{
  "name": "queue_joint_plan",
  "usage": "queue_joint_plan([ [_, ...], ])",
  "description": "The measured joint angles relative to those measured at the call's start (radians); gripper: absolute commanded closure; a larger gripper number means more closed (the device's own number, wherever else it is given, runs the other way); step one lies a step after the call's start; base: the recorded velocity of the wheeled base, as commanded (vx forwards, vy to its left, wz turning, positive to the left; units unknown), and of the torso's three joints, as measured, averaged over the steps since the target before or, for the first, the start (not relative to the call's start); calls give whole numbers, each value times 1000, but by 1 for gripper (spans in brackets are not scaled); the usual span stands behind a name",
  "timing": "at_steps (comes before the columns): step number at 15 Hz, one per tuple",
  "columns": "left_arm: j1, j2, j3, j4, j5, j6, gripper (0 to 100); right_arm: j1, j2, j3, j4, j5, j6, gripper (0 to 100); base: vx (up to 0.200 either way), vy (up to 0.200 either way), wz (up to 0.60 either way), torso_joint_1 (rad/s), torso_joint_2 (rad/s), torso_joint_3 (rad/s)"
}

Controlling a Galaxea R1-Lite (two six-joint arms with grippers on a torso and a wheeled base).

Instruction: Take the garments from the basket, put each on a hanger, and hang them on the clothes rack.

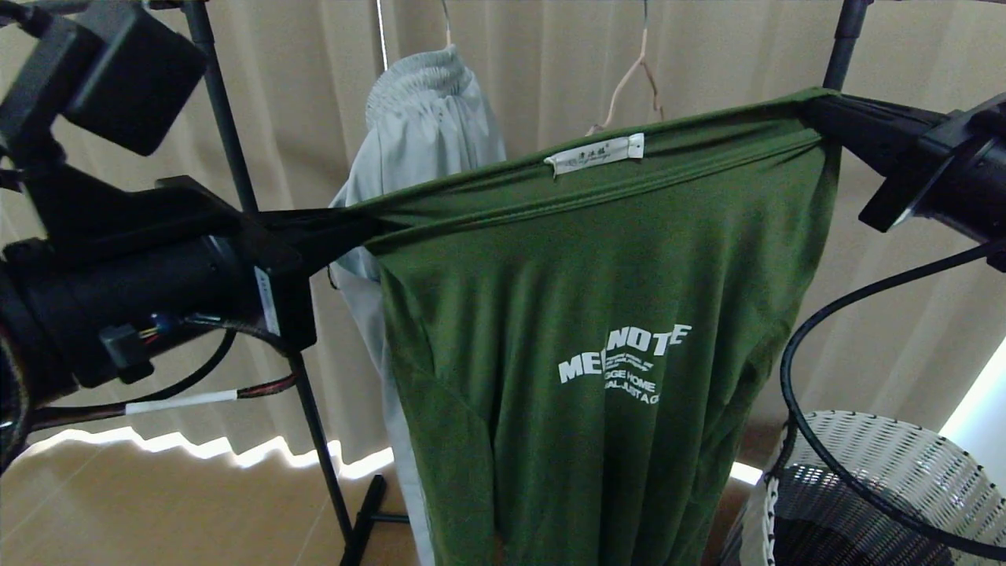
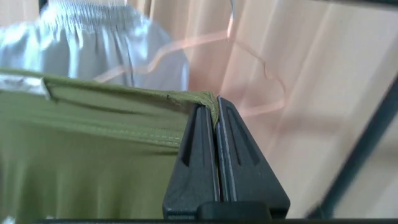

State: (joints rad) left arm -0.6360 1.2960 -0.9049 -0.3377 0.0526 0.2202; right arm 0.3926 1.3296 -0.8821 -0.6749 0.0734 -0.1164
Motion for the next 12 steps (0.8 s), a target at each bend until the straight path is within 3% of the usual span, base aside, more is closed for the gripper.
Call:
queue_joint_plan([
  [5,43,139,-55,-126,6,-7,100,-8,-136,33,245,10,3,100,0,0,0,0,0,0],
  [8,46,195,-81,-137,9,-7,100,28,-215,112,273,45,3,100,0,0,0,0,0,0],
  [12,46,214,-81,-137,9,-7,100,45,-248,141,267,63,2,100,0,0,0,0,0,0],
])
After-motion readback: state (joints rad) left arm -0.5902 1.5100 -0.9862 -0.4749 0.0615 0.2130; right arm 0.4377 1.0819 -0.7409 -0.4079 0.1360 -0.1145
